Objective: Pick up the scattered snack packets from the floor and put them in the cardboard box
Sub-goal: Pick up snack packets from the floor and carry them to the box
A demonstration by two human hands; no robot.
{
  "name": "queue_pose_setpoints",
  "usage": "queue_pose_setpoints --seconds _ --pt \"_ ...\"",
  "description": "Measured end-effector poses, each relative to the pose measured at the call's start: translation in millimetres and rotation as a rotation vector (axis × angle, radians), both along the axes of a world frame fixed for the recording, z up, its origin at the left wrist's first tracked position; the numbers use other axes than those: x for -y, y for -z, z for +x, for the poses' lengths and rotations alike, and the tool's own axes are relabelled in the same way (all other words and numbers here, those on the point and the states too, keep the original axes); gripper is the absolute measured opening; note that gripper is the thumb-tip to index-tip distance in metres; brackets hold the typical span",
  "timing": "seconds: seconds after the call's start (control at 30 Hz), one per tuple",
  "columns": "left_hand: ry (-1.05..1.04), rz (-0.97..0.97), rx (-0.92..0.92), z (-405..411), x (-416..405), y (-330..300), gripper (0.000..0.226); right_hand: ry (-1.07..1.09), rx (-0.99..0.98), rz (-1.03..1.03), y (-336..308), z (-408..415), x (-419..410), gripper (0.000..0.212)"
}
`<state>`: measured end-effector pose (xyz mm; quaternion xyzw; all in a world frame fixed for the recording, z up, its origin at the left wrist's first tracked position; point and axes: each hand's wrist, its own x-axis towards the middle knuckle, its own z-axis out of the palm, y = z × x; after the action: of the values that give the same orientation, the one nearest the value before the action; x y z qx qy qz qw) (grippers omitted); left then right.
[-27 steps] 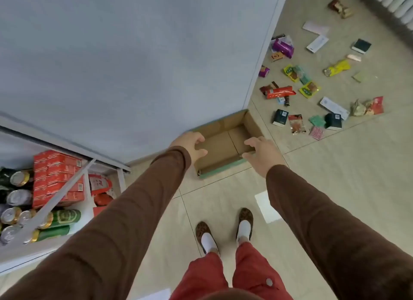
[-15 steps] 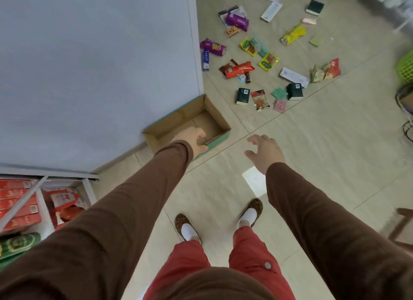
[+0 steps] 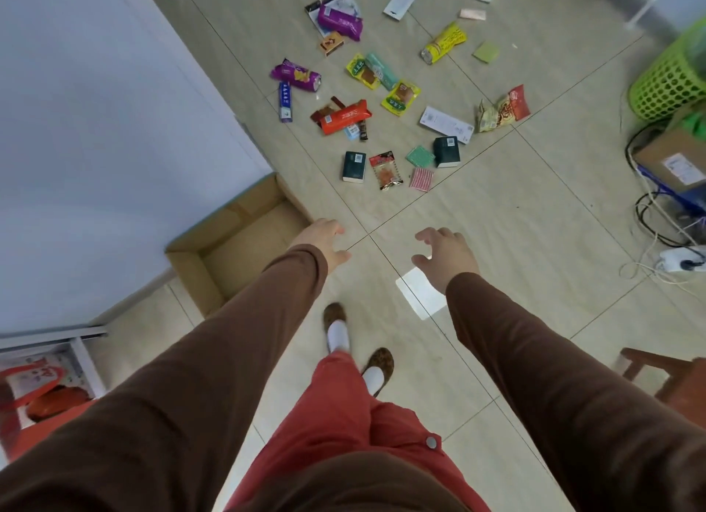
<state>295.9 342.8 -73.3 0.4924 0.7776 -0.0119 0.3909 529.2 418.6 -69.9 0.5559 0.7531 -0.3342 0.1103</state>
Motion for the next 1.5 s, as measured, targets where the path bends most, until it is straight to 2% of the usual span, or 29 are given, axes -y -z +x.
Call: queue_pose_setpoints --seconds 0.37,0.6,0.7,1.0,1.5 --pt "0.033 -0.056 -0.010 20 -186 20 0.056 0.101 0.003 0.010 15 27 -171 0.044" --pt "0.087 -0.055 -0.013 65 -319 14 0.055 0.139 0.016 -0.003 20 73 -290 0.046" --pt "0.071 -0.070 -0.044 90 -374 15 0.051 0.123 0.010 -0.010 26 96 -348 0.049" --pt "0.020 -0.064 -0.064 157 -524 25 0.058 0.060 0.047 -0.002 29 163 -521 0.053" --pt "-0.093 -0.102 0.004 194 -786 77 0.059 -0.021 0.068 -0.042 59 177 -805 0.052"
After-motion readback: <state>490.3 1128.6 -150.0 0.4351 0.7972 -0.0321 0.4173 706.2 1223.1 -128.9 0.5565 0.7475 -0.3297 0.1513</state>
